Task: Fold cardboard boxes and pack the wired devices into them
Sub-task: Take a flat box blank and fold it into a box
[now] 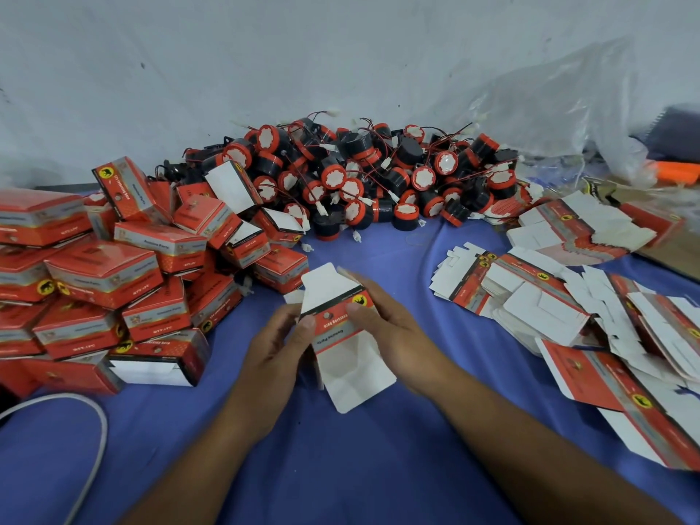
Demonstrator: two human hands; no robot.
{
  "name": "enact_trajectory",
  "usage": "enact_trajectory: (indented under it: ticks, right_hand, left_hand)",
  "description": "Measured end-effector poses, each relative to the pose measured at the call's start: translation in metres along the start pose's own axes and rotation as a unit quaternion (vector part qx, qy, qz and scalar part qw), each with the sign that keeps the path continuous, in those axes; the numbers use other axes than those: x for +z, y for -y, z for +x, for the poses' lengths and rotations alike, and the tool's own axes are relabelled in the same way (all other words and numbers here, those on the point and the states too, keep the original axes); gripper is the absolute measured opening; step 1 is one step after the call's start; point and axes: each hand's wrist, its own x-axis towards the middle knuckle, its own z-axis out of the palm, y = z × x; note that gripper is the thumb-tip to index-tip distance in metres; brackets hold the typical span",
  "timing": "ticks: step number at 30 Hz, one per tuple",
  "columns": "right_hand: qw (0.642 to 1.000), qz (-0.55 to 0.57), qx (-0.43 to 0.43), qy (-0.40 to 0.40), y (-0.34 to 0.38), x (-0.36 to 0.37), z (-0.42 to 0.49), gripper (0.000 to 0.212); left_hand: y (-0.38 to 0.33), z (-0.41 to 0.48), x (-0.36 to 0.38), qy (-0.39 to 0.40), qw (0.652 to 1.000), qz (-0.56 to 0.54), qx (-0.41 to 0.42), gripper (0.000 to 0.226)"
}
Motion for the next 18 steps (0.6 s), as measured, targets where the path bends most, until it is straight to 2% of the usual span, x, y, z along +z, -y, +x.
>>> enact_trajectory:
  ticks: [4,10,14,18]
  right_hand:
    - [0.999,0.004,0.025,-0.035,-0.0003,-0.0026,-0.0001,0.027]
    - [0.998,0.012,0.056,-0.036,0.0015,-0.0015,0.0009,0.012]
    - [0.996,0.007,0.088,-0.007,0.0071,-0.0042,0.0001,0.027]
    - [0.995,-0.096,0.020,-0.023,0.0055,-0.0033,-0.0002,0.030]
  left_hand:
    - [-0.0018,-0.0030,0.0030,0.027,0.999,-0.001,-0.018,0.038]
    - [-0.0026,-0.0042,0.0026,0.031,0.999,0.010,-0.030,0.041]
    - [-0.0055,-0.0085,0.0073,0.016,0.998,0.057,0.017,0.027]
    - [-0.0096,-0.0093,0.0096,-0.022,0.996,0.062,0.062,0.031]
